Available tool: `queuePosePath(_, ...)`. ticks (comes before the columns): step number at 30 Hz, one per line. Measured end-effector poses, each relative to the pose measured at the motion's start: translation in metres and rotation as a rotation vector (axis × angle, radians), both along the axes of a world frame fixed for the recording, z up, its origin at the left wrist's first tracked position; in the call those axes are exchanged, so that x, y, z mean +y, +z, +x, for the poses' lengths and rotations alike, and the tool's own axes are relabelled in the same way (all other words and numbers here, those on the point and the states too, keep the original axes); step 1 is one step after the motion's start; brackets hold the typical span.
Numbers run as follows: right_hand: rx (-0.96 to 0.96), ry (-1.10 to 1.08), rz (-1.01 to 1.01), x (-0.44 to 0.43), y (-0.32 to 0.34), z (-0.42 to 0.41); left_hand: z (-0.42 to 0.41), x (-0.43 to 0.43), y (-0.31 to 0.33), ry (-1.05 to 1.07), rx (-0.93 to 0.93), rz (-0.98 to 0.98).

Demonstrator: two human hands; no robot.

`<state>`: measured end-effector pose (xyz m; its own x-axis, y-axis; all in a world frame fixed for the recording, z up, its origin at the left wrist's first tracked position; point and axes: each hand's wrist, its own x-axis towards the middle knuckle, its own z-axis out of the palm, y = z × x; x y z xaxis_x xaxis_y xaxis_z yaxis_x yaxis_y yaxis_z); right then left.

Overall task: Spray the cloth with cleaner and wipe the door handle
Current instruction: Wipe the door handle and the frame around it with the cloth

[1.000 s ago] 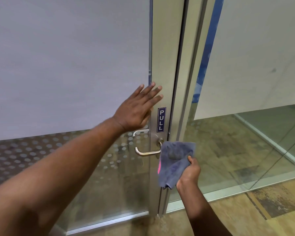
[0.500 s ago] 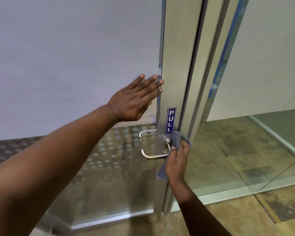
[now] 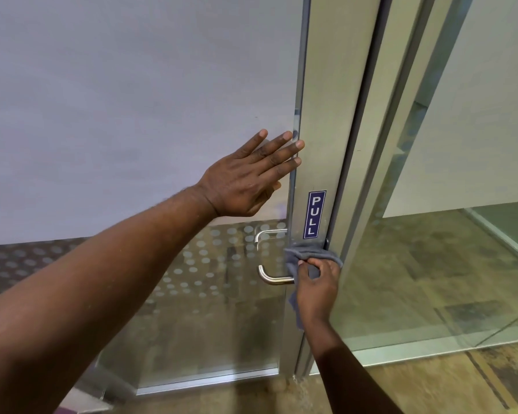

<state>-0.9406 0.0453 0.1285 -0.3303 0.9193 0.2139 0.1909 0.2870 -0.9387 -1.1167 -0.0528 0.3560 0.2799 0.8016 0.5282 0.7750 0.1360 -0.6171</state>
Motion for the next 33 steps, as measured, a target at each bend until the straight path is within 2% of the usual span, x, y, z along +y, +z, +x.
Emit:
queuePosePath(5, -0.104, -0.020, -0.053, 0.010, 0.018, -0.008, -0.003, 0.001, -0.001, -0.003, -0.006, 0.005)
queuePosePath(9, -0.084, -0.059, -0.103, 0.012, 0.018, -0.011, -0.002, 0.002, -0.001, -0.012, -0.008, 0.014)
queuePosePath(19, 0.171, -0.125, -0.327, 0.009, 0.005, -0.014, -0.003, 0.001, -0.002, -0.010, -0.019, 0.009)
queuePosePath(25, 0.330, -0.133, -0.661, 0.016, 0.000, -0.012, -0.002, 0.000, 0.000, -0.009, -0.011, 0.010)
queuePosePath(27, 0.295, -0.108, -0.622, 0.016, -0.001, -0.012, -0.001, 0.000, 0.000, -0.008, -0.007, 0.010)
queuePosePath(30, 0.167, -0.041, -0.366, 0.017, 0.000, -0.013, 0.001, 0.000, 0.001, -0.019, -0.006, 0.021)
queuePosePath(33, -0.067, -0.031, -0.088, 0.021, -0.001, -0.017, 0.002, 0.000, 0.002, -0.016, -0.002, 0.021)
